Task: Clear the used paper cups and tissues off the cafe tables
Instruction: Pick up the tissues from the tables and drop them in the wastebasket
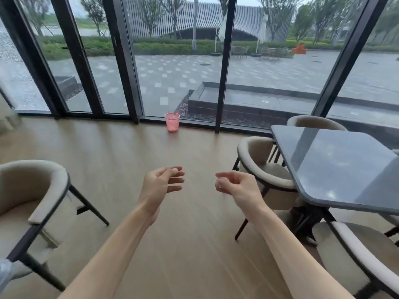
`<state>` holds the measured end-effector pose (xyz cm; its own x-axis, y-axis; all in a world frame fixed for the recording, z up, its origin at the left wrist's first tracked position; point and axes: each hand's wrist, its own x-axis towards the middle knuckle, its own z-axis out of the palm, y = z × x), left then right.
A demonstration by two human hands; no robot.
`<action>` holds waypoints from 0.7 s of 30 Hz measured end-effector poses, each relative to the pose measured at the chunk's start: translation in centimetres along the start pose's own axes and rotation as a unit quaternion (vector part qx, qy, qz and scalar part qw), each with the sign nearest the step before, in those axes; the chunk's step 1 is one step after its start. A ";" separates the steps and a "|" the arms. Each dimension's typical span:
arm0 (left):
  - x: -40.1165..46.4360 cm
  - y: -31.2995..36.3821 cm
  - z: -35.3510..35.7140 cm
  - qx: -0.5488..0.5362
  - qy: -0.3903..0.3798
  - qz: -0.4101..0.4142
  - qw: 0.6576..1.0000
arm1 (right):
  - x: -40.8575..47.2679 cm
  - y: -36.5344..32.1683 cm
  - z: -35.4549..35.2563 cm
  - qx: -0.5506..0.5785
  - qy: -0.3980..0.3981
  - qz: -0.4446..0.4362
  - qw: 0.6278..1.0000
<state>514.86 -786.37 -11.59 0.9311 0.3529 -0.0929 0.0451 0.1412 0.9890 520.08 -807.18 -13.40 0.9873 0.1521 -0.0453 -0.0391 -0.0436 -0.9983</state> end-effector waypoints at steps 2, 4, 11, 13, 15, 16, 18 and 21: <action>3.7 -0.3 1.3 0.007 -0.001 0.007 1.000 | 3.9 0.4 0.1 -0.012 -0.007 -0.005 1.000; 7.9 -0.8 2.6 0.008 -0.008 0.011 1.000 | 8.2 0.5 0.1 -0.018 -0.005 -0.008 1.000; 25.6 -0.2 6.8 -0.005 -0.036 -0.006 0.999 | 24.7 -0.6 0.1 -0.042 0.029 0.008 0.999; 30.6 1.2 7.7 -0.005 -0.037 0.007 0.999 | 29.5 -1.7 -0.1 -0.045 0.038 -0.004 0.998; 34.6 2.7 8.5 -0.001 -0.029 0.013 0.999 | 33.9 -3.0 -0.2 -0.051 0.040 -0.012 0.998; 36.4 3.2 8.9 -0.001 -0.028 0.017 0.999 | 36.0 -3.6 -0.2 -0.048 0.042 -0.017 0.998; 40.2 3.8 9.4 0.001 -0.031 0.026 0.999 | 40.3 -4.4 0.1 -0.041 0.049 -0.028 0.998; 46.0 4.4 9.9 0.012 -0.015 0.028 0.999 | 46.8 -4.6 1.0 -0.028 0.038 -0.032 0.998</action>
<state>561.51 -778.67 -10.41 0.9429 0.3315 -0.0331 -0.0002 0.1000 0.9950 566.32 -798.90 -10.98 0.9965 0.0801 0.0226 0.0299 -0.0911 -0.9954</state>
